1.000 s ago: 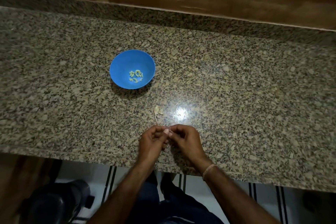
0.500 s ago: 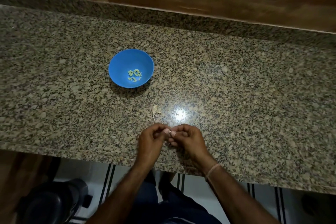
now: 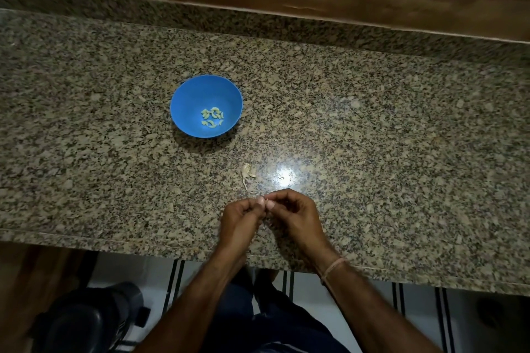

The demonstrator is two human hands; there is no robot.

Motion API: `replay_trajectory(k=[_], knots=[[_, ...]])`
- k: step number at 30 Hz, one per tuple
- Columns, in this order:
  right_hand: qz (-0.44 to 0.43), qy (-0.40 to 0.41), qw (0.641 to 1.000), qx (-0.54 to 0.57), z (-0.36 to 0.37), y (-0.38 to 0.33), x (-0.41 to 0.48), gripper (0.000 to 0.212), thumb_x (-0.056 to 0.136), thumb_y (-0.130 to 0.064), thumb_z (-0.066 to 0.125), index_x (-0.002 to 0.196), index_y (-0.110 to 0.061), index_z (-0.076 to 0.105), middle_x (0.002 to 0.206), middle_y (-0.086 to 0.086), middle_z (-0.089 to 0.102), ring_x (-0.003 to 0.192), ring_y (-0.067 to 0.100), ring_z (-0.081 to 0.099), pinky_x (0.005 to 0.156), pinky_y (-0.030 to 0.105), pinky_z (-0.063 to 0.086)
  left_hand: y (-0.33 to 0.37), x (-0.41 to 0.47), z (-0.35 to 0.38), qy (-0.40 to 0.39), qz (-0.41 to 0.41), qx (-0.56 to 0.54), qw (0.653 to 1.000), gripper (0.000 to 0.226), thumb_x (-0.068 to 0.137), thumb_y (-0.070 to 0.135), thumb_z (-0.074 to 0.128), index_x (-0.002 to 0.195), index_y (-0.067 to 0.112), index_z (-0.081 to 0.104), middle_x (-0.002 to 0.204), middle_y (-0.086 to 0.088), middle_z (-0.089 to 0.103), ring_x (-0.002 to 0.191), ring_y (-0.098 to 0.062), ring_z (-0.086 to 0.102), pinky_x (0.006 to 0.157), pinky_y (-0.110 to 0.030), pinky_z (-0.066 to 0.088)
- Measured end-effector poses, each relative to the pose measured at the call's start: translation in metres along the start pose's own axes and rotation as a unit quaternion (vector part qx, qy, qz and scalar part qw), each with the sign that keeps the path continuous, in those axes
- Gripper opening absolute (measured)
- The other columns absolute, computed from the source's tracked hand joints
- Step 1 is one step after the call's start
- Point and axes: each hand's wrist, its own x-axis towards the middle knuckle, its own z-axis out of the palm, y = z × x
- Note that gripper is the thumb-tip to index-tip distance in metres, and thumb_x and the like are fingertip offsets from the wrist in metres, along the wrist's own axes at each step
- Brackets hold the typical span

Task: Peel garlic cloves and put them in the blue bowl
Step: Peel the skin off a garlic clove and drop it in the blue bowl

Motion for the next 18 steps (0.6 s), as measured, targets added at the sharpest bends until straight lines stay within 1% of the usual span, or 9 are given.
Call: replay_trajectory(k=[2,3,5,7,10,13,15,16,18], knots=[[0.004,0.013,1.000,-0.002,0.003,0.002,-0.001,0.010,0.095,-0.006,0.073,0.104,-0.003,0.075,0.106,0.021,0.074,0.107,0.039,0.071,0.099,0.060,0.055,0.002,0.002,-0.003,-0.002,-0.001,0.016,1.000,0.022,0.099,0.036,0.066,0.090,0.021,0.080,0.088,-0.008,0.079,0.092,-0.033,0.076,0.090,-0.059,0.059],[0.007,0.019,1.000,0.000,0.005,0.001,-0.003,0.009,0.095,-0.006,0.072,0.103,-0.002,0.074,0.105,0.021,0.074,0.106,0.038,0.071,0.098,0.059,0.056,0.003,0.003,-0.004,0.011,0.022,0.065,0.998,0.025,0.098,0.039,0.066,0.088,0.021,0.079,0.084,-0.003,0.079,0.087,-0.028,0.076,0.085,-0.055,0.061],[0.011,0.025,1.000,0.007,0.010,0.000,-0.007,0.010,0.095,-0.006,0.072,0.103,0.000,0.074,0.103,0.021,0.075,0.104,0.038,0.072,0.096,0.054,0.059,0.007,0.002,-0.007,0.066,0.084,0.196,0.975,0.026,0.098,0.043,0.066,0.082,0.023,0.072,0.078,0.005,0.074,0.076,-0.015,0.072,0.074,-0.044,0.061],[-0.006,0.031,0.999,-0.028,0.014,-0.001,-0.007,0.009,0.094,-0.008,0.075,0.100,-0.002,0.075,0.099,0.017,0.077,0.099,0.035,0.074,0.091,0.047,0.062,0.013,-0.001,-0.008,0.091,0.114,0.261,0.954,0.026,0.098,0.044,0.065,0.081,0.025,0.068,0.076,0.008,0.071,0.072,-0.011,0.068,0.067,-0.036,0.057],[-0.014,0.057,0.995,-0.083,0.016,-0.004,-0.004,0.002,0.093,-0.007,0.075,0.093,-0.006,0.077,0.090,0.011,0.078,0.089,0.026,0.075,0.082,0.037,0.063,0.013,0.001,-0.014,0.058,0.119,0.262,0.956,0.026,0.098,0.044,0.065,0.080,0.026,0.068,0.076,0.009,0.071,0.074,-0.012,0.068,0.065,-0.032,0.054],[0.033,0.078,0.996,-0.018,0.022,-0.007,-0.004,0.009,0.095,-0.004,0.071,0.095,0.004,0.073,0.084,0.019,0.075,0.076,0.025,0.071,0.071,0.034,0.061,0.017,0.002,-0.019,0.035,0.151,0.258,0.954,0.017,0.098,0.038,0.066,0.083,0.029,0.066,0.079,0.011,0.070,0.076,-0.007,0.067,0.066,-0.032,0.054],[0.059,0.081,0.995,0.017,0.025,-0.005,-0.007,0.013,0.096,-0.003,0.070,0.098,0.009,0.071,0.078,0.015,0.072,0.070,0.022,0.067,0.066,0.030,0.058,0.022,0.003,-0.024,0.024,0.172,0.284,0.943,0.016,0.097,0.036,0.066,0.083,0.030,0.065,0.079,0.013,0.070,0.075,-0.005,0.065,0.063,-0.029,0.050],[0.059,0.085,0.995,0.010,0.026,-0.004,-0.008,0.012,0.096,-0.004,0.071,0.097,0.008,0.071,0.077,0.012,0.073,0.070,0.021,0.068,0.066,0.028,0.058,0.023,0.004,-0.027,0.015,0.177,0.293,0.940,0.017,0.097,0.036,0.066,0.082,0.029,0.065,0.077,0.013,0.070,0.074,-0.005,0.065,0.062,-0.029,0.050],[0.020,0.102,0.992,-0.072,0.025,-0.002,-0.008,0.005,0.092,-0.006,0.075,0.092,-0.001,0.075,0.081,0.007,0.077,0.075,0.020,0.073,0.071,0.028,0.060,0.021,0.008,-0.034,-0.014,0.168,0.281,0.945,0.019,0.095,0.036,0.068,0.078,0.028,0.068,0.073,0.011,0.070,0.071,-0.007,0.066,0.064,-0.032,0.052]])
